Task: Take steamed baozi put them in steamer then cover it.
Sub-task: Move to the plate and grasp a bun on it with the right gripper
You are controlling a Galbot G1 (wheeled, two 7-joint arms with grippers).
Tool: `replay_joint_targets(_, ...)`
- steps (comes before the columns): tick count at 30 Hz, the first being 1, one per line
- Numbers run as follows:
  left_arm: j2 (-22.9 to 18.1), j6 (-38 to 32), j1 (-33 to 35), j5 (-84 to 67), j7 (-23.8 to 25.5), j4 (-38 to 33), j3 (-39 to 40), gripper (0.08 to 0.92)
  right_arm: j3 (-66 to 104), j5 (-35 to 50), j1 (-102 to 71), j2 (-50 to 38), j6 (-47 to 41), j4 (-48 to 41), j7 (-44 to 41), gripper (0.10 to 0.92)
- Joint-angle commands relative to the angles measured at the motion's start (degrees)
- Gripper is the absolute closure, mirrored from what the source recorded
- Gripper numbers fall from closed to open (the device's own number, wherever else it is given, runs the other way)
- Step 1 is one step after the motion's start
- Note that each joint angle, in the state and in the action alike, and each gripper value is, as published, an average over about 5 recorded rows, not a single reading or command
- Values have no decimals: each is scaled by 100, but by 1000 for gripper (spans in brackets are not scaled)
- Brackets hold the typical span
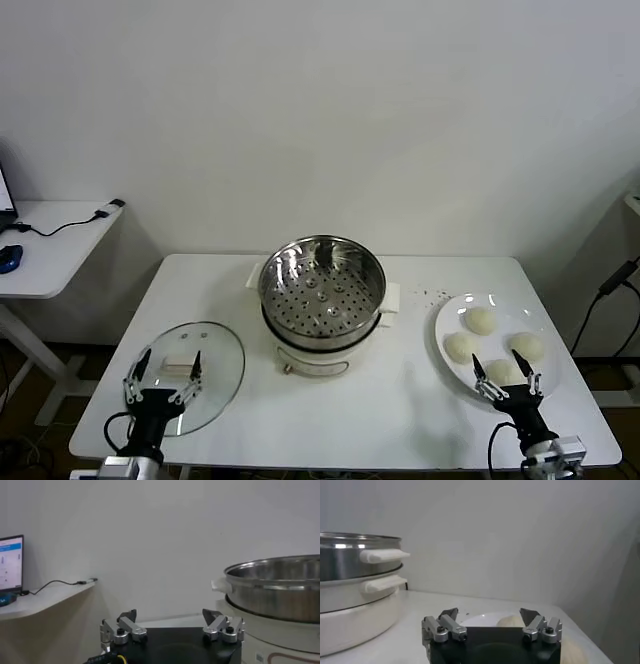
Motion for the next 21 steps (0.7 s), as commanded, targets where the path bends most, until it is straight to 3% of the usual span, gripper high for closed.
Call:
replay_joint_targets(1, 26, 34, 37, 88, -88, -18, 58, 177, 125, -651, 287, -841, -617, -1, -960, 203)
replay_joint_targets(9, 41, 10, 87, 168, -232, -45, 121, 177, -464, -1433, 1371, -3220, -1783, -648, -2868, 203)
replay_joint_targets(15, 66, -33, 162, 138, -274, -48, 102, 177, -2123, -2008, 3327, -4455, -1527, -1870, -4007, 203)
replay_joint_targets(21, 59, -34, 193, 134, -303, -24, 100, 177, -4958, -2241, 6185, -4846, -1207, -3033, -4761, 203)
